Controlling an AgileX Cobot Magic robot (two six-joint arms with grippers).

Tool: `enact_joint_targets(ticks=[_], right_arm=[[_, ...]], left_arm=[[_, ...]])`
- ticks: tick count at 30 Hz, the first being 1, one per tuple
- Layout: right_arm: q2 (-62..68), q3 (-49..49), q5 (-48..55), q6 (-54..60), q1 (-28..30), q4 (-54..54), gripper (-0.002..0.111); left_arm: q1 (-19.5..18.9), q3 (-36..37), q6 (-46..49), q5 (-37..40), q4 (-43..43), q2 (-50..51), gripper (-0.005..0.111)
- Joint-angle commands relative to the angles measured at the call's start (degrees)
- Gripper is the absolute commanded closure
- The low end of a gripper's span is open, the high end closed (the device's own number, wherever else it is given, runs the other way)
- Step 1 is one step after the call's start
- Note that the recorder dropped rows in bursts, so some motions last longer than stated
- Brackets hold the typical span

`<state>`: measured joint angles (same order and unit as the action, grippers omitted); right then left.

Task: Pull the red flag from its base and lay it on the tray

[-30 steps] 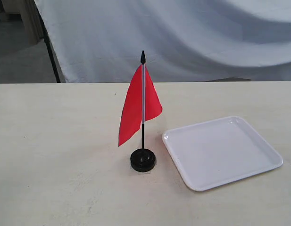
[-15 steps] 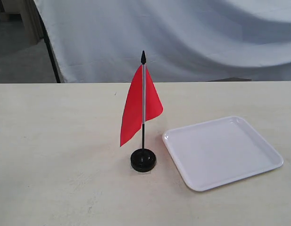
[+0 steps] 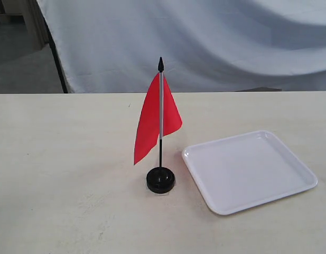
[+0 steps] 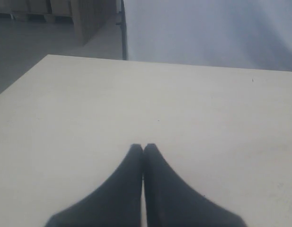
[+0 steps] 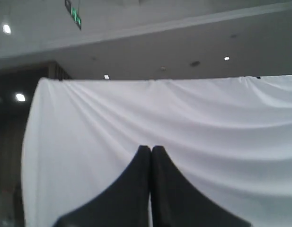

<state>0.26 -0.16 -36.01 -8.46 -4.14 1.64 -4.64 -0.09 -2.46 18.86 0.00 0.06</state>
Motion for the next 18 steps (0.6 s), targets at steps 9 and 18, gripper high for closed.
enact_joint_targets(ticks=[9,18], right_arm=[[1.29,0.16,1.58,-21.06,-0.24,-0.64,0.109],[24.41,-8.56,-5.52,-22.31,-0.24,-12.34,0.109]], left_arm=[[-0.13,0.09,0.08,-0.24,0.0,-0.06,0.107],[-0.13,0.09,0.08,-0.24,0.0,-0.06,0.107]])
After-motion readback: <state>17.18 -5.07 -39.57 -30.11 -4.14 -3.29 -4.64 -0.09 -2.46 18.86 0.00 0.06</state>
